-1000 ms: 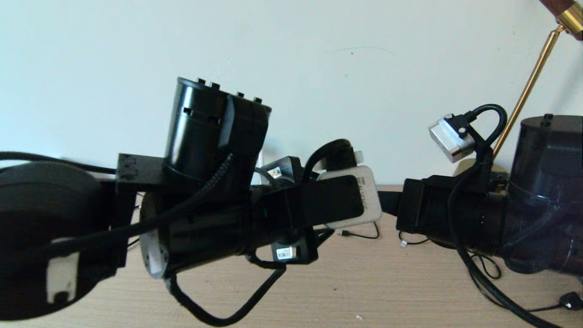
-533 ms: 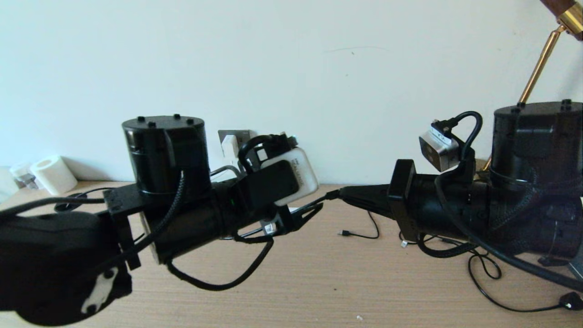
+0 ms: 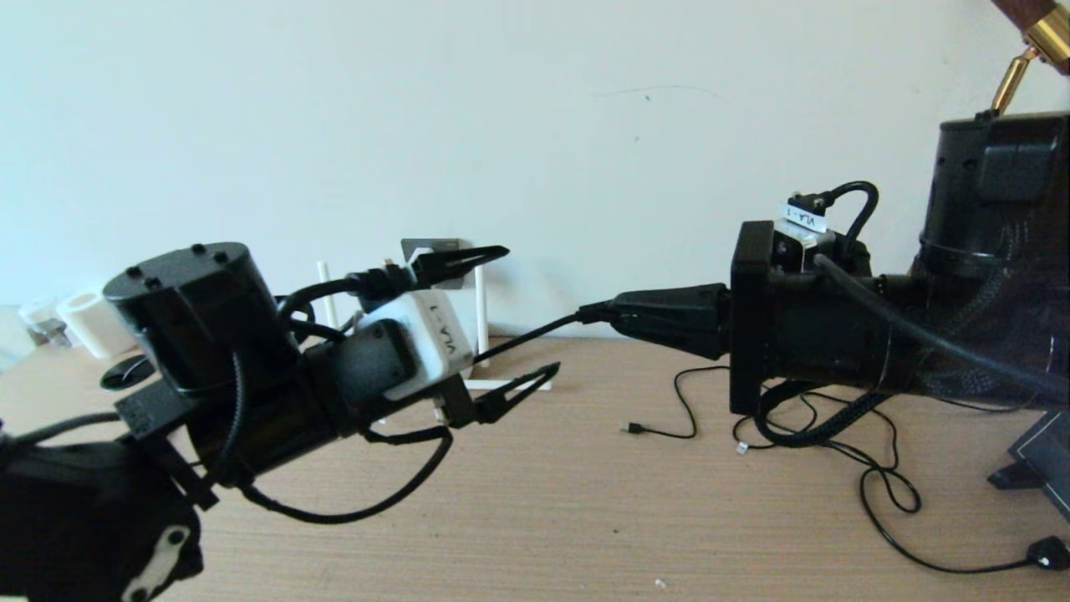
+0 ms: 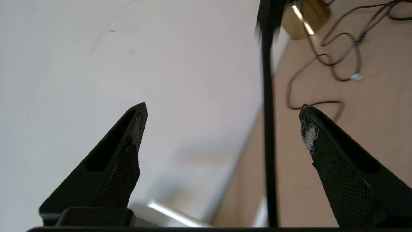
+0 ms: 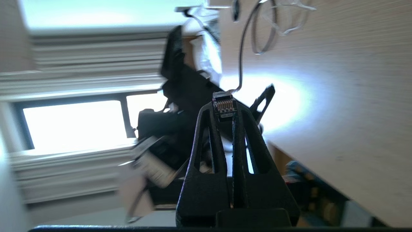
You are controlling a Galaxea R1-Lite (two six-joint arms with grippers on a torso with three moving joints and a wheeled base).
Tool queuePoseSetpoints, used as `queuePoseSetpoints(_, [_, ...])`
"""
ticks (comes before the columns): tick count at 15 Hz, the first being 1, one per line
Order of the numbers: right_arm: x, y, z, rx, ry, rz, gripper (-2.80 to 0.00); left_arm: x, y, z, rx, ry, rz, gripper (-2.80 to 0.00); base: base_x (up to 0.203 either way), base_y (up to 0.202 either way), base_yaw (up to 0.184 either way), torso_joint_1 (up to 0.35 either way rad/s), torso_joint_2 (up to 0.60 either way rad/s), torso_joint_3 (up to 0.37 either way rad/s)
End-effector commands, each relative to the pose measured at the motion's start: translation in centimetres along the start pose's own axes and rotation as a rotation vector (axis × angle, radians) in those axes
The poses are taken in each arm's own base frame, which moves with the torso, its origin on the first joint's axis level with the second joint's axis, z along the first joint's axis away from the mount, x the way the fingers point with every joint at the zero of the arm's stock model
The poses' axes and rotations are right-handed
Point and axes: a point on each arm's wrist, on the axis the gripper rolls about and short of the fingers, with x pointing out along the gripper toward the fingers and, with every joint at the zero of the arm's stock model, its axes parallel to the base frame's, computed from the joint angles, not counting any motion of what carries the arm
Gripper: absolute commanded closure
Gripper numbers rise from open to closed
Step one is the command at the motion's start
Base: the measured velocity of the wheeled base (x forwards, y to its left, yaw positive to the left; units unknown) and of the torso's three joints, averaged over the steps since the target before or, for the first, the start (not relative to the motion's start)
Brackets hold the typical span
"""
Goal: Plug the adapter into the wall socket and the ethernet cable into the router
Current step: Hand it to the other hand
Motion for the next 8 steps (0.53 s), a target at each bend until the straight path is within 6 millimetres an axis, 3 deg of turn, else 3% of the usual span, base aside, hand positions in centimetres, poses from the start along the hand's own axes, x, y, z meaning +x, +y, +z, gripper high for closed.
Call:
queuePoseSetpoints(1, [-0.3, 0.8, 0.7, 0.025, 0.004, 0.031, 0.0, -0.4, 1.0, -1.4, 0.016, -0.015, -0.005, -2.8, 0.0, 0.0, 0.0, 0.0, 0.0, 0.0])
queuePoseSetpoints(5, [0.9, 0.9, 2.7, 0.088, 0.044, 0.037, 0.0, 1.9, 2.4, -2.3, 0.072, -0.131, 0.023, -2.8, 0.0, 0.0, 0.0, 0.0, 0.0, 0.0])
queuePoseSetpoints(8, [1.9, 0.9, 3.3, 0.114, 0.105, 0.041, 0.0, 2.7, 2.3, -2.6, 0.081, -0.178, -0.004, -2.8, 0.0, 0.0, 0.0, 0.0, 0.0, 0.0])
